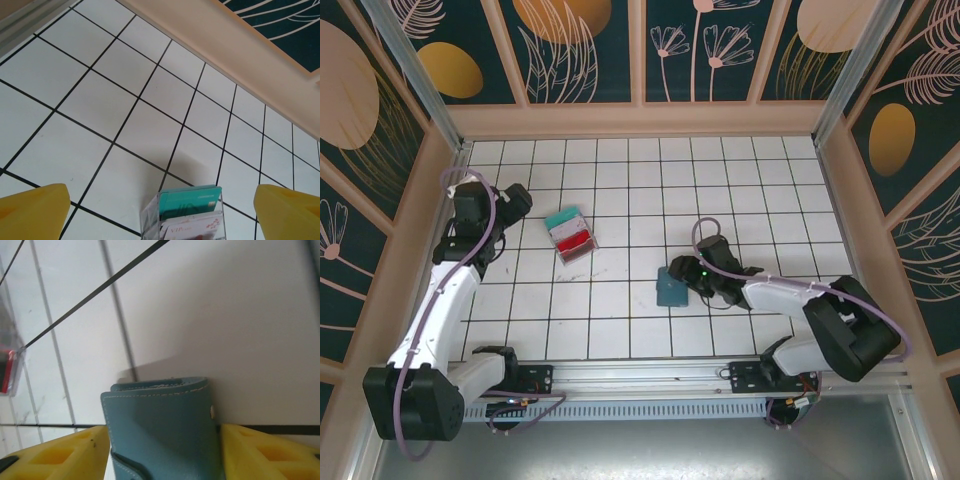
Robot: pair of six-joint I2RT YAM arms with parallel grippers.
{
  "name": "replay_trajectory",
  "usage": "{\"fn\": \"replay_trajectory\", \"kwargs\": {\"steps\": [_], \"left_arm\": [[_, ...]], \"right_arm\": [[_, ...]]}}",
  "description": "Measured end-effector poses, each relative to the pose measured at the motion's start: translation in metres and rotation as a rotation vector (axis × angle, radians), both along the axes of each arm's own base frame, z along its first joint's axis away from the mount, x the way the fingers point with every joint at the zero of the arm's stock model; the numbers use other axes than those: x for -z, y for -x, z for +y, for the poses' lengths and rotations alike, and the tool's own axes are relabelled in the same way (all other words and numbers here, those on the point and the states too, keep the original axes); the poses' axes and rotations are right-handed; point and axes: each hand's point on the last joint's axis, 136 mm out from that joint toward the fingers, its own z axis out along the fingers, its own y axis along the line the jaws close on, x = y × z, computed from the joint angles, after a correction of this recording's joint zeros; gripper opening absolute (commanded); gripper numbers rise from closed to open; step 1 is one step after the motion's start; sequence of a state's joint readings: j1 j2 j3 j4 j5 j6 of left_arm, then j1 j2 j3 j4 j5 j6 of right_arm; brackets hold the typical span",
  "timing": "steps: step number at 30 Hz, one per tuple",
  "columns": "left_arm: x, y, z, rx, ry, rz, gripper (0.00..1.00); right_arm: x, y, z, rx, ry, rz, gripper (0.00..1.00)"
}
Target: Take the credit cards out of the card holder
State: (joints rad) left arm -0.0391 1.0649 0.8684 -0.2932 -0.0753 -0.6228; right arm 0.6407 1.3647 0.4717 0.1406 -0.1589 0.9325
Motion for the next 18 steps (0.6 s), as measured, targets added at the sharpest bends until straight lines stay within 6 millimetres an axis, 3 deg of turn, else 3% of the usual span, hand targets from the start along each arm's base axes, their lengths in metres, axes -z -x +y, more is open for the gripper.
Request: {"fn": "replay_trajectory", "kwargs": {"steps": [4,12,18], "left_arm": [[-0.003,0.006,-0.003,0.017,0.011,-0.004,0.94],[0.003,0.017,-0.014,0.065,0.041,0.007,0.81],[0.013,0.025,-0.043,0.154,0.033,0.055,0.77]], "right_arm": [[-0.005,0.003,0.003,-0.006,-0.001,0.006,0.66],[-0.001,0.024,0.001,-0.039,0.001,0.031,0.62],[0.006,0.037,0.020,-0.111,-0.001,0.051,0.59]]}}
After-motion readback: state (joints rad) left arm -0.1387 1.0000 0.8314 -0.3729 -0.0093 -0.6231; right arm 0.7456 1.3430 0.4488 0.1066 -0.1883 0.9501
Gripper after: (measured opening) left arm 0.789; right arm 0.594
